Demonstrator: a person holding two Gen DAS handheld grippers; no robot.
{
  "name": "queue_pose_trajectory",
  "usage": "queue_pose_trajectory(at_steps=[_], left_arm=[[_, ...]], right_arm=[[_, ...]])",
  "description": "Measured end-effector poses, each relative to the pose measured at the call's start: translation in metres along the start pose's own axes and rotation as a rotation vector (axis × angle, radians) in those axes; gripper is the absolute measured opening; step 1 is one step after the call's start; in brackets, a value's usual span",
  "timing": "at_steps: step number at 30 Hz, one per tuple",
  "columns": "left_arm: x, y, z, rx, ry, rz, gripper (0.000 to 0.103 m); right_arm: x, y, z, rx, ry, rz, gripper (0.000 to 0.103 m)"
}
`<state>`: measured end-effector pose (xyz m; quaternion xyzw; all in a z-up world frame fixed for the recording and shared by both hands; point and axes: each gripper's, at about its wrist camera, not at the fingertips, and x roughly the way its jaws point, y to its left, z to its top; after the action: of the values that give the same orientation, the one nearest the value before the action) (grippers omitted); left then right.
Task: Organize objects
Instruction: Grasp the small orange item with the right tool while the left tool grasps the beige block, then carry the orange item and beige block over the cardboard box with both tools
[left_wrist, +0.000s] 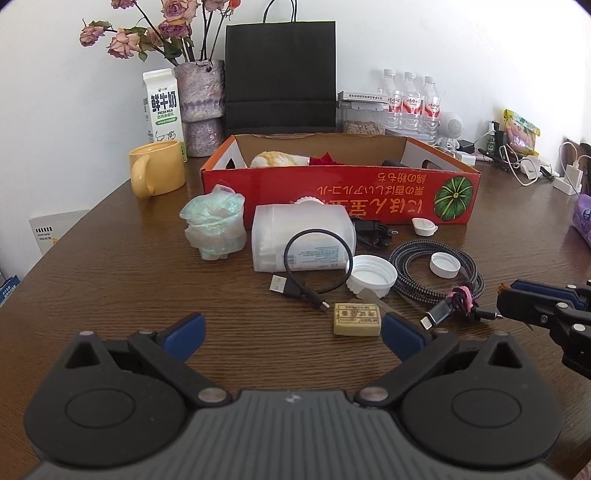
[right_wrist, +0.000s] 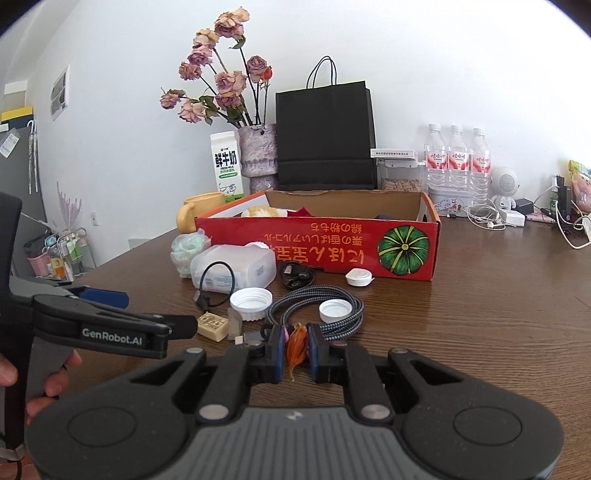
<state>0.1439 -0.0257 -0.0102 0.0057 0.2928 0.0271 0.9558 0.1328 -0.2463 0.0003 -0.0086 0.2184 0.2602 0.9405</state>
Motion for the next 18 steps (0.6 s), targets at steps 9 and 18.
queue_pose_trajectory(at_steps=[9, 18], left_arm=[[0.017, -0.012, 0.003, 0.012, 0.026, 0.023, 0.101], [0.021, -0.020, 0.003, 0.021, 0.030, -0.031, 0.066]], right_arm=[[-0.002, -0.019, -0.001, 0.032, -0.021, -0.028, 0.012], [-0.001, -0.027, -0.003, 0.057, -0.024, -0.030, 0.012]])
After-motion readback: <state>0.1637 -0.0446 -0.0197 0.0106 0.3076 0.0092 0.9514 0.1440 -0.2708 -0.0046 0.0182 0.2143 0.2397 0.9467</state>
